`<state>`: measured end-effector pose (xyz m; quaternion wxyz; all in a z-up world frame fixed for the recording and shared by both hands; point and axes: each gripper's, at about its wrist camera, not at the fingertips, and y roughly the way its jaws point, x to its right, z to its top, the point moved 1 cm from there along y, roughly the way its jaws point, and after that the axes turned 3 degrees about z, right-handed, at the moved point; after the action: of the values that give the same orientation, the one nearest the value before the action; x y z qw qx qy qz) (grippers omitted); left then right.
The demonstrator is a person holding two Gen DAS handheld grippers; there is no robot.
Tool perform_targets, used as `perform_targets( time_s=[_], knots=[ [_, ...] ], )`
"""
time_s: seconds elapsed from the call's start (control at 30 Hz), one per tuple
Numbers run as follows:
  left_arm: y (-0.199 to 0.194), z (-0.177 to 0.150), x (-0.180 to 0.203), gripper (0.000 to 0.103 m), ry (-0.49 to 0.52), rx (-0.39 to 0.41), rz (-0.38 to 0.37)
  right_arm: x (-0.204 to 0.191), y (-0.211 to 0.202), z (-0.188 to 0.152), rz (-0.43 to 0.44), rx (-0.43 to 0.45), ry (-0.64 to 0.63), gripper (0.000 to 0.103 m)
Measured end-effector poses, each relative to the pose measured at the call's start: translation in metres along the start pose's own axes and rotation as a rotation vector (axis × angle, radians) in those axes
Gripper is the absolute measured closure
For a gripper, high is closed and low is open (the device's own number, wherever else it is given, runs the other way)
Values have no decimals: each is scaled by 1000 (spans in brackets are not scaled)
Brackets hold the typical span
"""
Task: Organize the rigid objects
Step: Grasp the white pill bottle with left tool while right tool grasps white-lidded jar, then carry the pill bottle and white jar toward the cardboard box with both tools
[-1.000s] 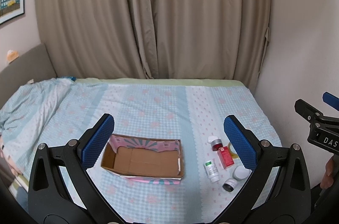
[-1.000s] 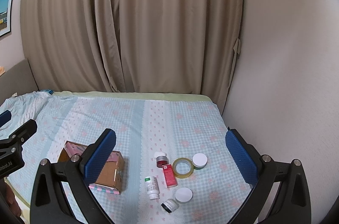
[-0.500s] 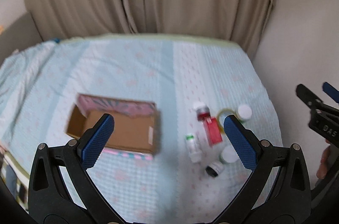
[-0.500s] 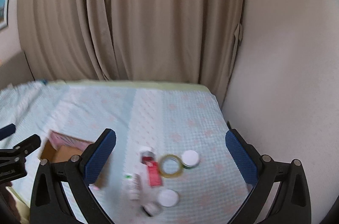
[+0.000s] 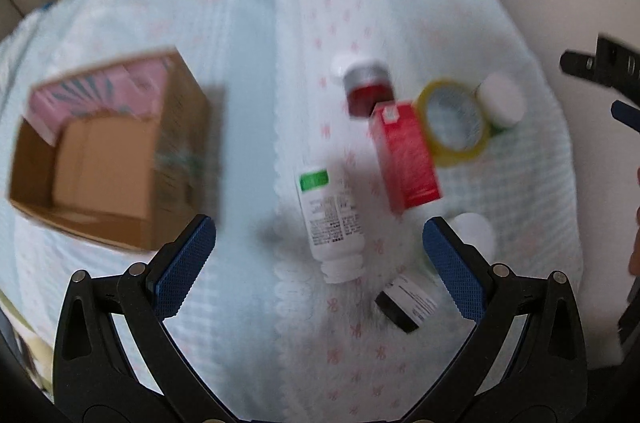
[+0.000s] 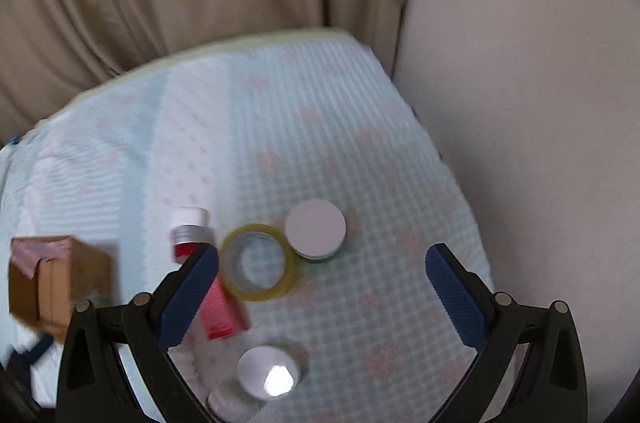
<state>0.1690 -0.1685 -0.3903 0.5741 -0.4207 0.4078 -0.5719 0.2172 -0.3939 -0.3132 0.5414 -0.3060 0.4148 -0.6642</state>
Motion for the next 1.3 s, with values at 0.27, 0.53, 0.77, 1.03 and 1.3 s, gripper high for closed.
perform_targets(
  time_s=[0.27, 0.53, 0.77, 1.03, 1.3],
  knots=[
    [76, 0, 0, 2, -85, -122, 10, 13, 112, 17, 13, -240, 128, 0],
    [110, 5, 8, 23, -97, -200, 7, 21, 163, 15, 9, -360, 261, 6],
    [129, 9, 12, 55, -130, -237, -27, 25, 180, 10, 18, -405, 319, 33],
    [125, 7, 14, 56, -131, -205, -24, 16, 183, 12, 6, -388, 310, 34],
    [76, 6, 4, 56, -135, -129, -58, 24, 123, 13, -15, -311, 269, 35]
  ],
)
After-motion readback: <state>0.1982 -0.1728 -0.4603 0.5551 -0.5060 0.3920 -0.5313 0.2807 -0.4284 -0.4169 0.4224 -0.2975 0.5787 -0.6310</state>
